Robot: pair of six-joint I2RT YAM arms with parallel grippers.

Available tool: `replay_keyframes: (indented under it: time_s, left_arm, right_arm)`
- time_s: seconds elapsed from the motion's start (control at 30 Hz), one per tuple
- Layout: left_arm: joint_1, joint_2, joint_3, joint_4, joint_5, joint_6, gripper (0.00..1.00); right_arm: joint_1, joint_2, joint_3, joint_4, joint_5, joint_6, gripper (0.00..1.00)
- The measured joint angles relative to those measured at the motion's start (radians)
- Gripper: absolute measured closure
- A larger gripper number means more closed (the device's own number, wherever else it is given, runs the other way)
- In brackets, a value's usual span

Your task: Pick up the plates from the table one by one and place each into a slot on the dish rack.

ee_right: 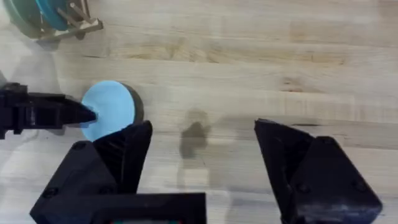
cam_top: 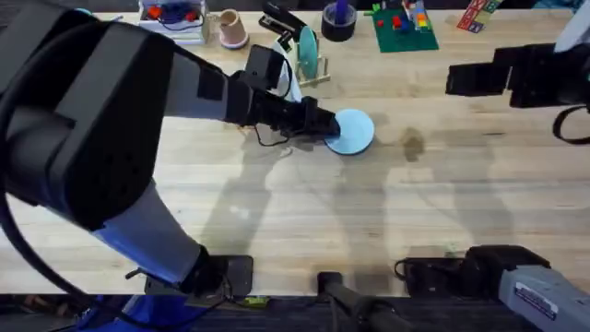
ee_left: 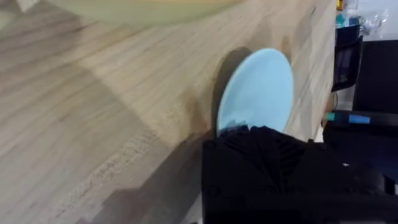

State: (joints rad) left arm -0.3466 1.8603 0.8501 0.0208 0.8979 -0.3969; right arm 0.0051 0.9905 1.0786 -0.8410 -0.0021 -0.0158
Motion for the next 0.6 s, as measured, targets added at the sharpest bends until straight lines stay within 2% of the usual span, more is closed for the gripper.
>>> replay_keyframes:
  time_s: [0.6]
  left_arm:
    - [0.000, 0.017, 0.000, 0.002, 0.030, -0.001, 0.959]
  right_arm:
    - [0.000, 0.000, 0.000, 0.000, 0.000, 0.000, 0.007]
